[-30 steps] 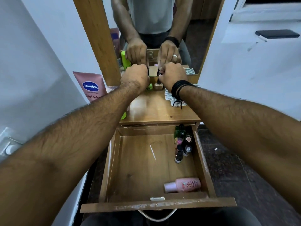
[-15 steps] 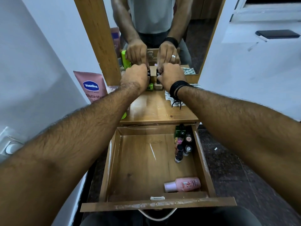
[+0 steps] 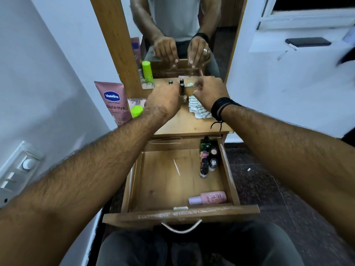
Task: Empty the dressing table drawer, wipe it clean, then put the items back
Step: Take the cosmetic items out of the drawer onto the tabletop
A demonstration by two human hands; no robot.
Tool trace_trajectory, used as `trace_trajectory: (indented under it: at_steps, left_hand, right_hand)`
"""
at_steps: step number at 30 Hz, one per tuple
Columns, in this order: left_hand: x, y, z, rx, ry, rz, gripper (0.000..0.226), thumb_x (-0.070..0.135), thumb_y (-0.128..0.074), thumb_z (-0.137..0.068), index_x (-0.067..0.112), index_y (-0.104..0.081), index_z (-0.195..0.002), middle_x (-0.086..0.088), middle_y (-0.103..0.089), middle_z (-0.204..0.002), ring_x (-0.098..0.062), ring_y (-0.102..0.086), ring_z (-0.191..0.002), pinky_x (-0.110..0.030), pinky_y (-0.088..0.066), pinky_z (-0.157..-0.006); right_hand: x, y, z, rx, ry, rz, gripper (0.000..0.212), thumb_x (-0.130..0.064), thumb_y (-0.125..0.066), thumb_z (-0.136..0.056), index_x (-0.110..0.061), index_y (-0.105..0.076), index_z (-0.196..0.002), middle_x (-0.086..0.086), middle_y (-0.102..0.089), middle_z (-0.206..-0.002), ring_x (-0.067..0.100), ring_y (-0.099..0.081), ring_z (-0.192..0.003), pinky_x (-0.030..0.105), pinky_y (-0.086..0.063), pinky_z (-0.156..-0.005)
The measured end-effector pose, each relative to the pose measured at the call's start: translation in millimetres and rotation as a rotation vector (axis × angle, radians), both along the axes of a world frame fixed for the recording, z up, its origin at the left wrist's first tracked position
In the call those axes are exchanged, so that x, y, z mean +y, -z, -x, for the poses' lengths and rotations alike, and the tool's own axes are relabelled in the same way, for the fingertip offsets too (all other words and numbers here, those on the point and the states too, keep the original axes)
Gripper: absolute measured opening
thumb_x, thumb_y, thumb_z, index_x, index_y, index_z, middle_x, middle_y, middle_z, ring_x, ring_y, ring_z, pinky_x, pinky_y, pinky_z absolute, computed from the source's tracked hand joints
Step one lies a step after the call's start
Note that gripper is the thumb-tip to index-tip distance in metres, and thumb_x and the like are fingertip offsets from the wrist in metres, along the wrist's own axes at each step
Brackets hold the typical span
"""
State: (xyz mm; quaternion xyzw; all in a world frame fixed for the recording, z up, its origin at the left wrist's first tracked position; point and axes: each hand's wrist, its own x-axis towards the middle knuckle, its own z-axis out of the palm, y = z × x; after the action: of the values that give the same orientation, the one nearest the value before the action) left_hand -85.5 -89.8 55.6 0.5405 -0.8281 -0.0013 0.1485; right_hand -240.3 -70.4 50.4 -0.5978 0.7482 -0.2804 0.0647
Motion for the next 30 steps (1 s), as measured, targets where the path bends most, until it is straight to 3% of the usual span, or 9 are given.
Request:
trace_trajectory:
  at_steps: [3, 6, 11, 14, 18, 24, 30]
  left_hand:
    - [30.4, 12.2, 4.3, -0.061, 0.096, -0.076, 0.027, 0.036, -0.055, -0.097, 0.018, -0.063, -0.116, -0.015, -0.069, -0.108, -0.039, -0.065, -0.098, -0.044, -0.055, -0.08]
    - [60.8, 31.3, 7.8, -0.143, 0.169, -0.18, 0.027, 0.036, -0.056, -0.098, 0.021, -0.066, -0.118, -0.01, -0.068, -0.113, -0.032, -0.064, -0.102, -0.04, -0.055, -0.082]
    - [100.0, 62.4, 11.7, -0.223, 0.258, -0.322, 0.027, 0.039, -0.052, -0.096, 0.022, -0.066, -0.112, -0.01, -0.069, -0.109, -0.034, -0.066, -0.101, -0.042, -0.056, -0.083]
    - [116.3, 77.6, 15.4, -0.262, 0.281, -0.375, 0.022, 0.04, -0.051, -0.097, 0.025, -0.063, -0.107, -0.009, -0.068, -0.107, -0.034, -0.066, -0.101, -0.041, -0.055, -0.079]
    - [128.3, 93.1, 21.0, -0.28, 0.254, -0.421, 0.025, 0.035, -0.054, -0.096, 0.032, -0.059, -0.121, -0.005, -0.064, -0.113, -0.03, -0.063, -0.105, -0.046, -0.056, -0.082]
    - [135.1, 102.0, 25.9, -0.327, 0.256, -0.413, 0.034, 0.038, -0.057, -0.096, 0.028, -0.055, -0.129, -0.005, -0.065, -0.122, -0.031, -0.063, -0.109, -0.045, -0.056, -0.083]
    - [136.2, 103.7, 24.8, -0.293, 0.256, -0.398, 0.029, 0.037, -0.056, -0.095, 0.026, -0.056, -0.123, -0.003, -0.066, -0.119, -0.03, -0.065, -0.105, -0.047, -0.058, -0.082]
  right_hand:
    - [38.6, 4.4, 8.5, 0.055, -0.034, -0.1, 0.018, -0.02, -0.065, -0.087, -0.021, -0.073, -0.103, 0.003, -0.072, -0.108, 0.023, -0.063, -0.102, 0.028, -0.047, -0.082]
    - [75.7, 16.8, 14.8, 0.096, -0.081, -0.271, 0.011, -0.022, -0.071, -0.083, -0.021, -0.074, -0.093, 0.003, -0.072, -0.104, 0.024, -0.064, -0.101, 0.031, -0.05, -0.086]
    - [115.6, 51.9, 23.9, 0.123, -0.089, -0.471, 0.006, -0.025, -0.073, -0.08, -0.026, -0.067, -0.078, 0.004, -0.072, -0.098, 0.024, -0.064, -0.087, 0.03, -0.049, -0.073]
    - [133.9, 73.3, 22.7, 0.17, -0.07, -0.504, 0.006, -0.029, -0.068, -0.082, -0.027, -0.069, -0.088, 0.005, -0.07, -0.102, 0.028, -0.065, -0.093, 0.036, -0.055, -0.082]
    - [152.7, 100.5, 15.8, 0.289, -0.022, -0.463, 0.021, -0.035, -0.066, -0.087, -0.029, -0.069, -0.107, 0.002, -0.068, -0.103, 0.03, -0.065, -0.095, 0.046, -0.057, -0.083]
    - [160.0, 118.6, 13.2, 0.349, -0.055, -0.454, 0.026, -0.041, -0.061, -0.088, -0.03, -0.069, -0.109, 0.001, -0.062, -0.105, 0.03, -0.062, -0.098, 0.05, -0.056, -0.08]
    - [166.9, 117.9, 8.5, 0.459, -0.137, -0.356, 0.023, -0.039, -0.06, -0.088, -0.024, -0.065, -0.105, -0.001, -0.058, -0.107, 0.03, -0.056, -0.099, 0.048, -0.055, -0.075]
